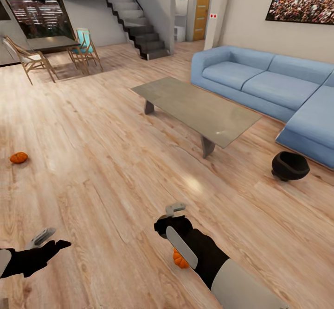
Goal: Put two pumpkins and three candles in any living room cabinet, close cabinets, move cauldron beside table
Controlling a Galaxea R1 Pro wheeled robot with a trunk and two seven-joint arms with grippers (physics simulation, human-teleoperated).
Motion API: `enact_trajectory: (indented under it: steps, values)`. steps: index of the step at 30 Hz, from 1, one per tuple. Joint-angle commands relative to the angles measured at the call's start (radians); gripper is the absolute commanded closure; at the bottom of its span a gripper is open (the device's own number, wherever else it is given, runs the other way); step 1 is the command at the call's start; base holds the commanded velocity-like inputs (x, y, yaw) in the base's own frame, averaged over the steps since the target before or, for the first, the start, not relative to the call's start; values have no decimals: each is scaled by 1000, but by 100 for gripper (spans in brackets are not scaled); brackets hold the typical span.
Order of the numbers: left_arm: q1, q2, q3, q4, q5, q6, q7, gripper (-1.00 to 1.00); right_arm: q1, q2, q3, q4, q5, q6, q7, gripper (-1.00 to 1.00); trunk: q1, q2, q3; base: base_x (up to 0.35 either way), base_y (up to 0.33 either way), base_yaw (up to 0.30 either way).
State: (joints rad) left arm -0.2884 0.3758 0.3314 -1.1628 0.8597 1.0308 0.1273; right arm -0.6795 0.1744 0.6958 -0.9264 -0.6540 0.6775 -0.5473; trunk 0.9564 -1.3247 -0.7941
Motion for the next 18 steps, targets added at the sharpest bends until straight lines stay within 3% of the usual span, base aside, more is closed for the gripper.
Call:
enact_trajectory:
  steps: [1,18]
  values:
    - [0,0,0,0,0,0,0,-100,0,0,0,0,1,-1,0,100,0,0,0,0,0,291]
    - [0,0,0,0,0,0,0,-100,0,0,1,0,1,-6,0,100,0,0,1,0,0,290]
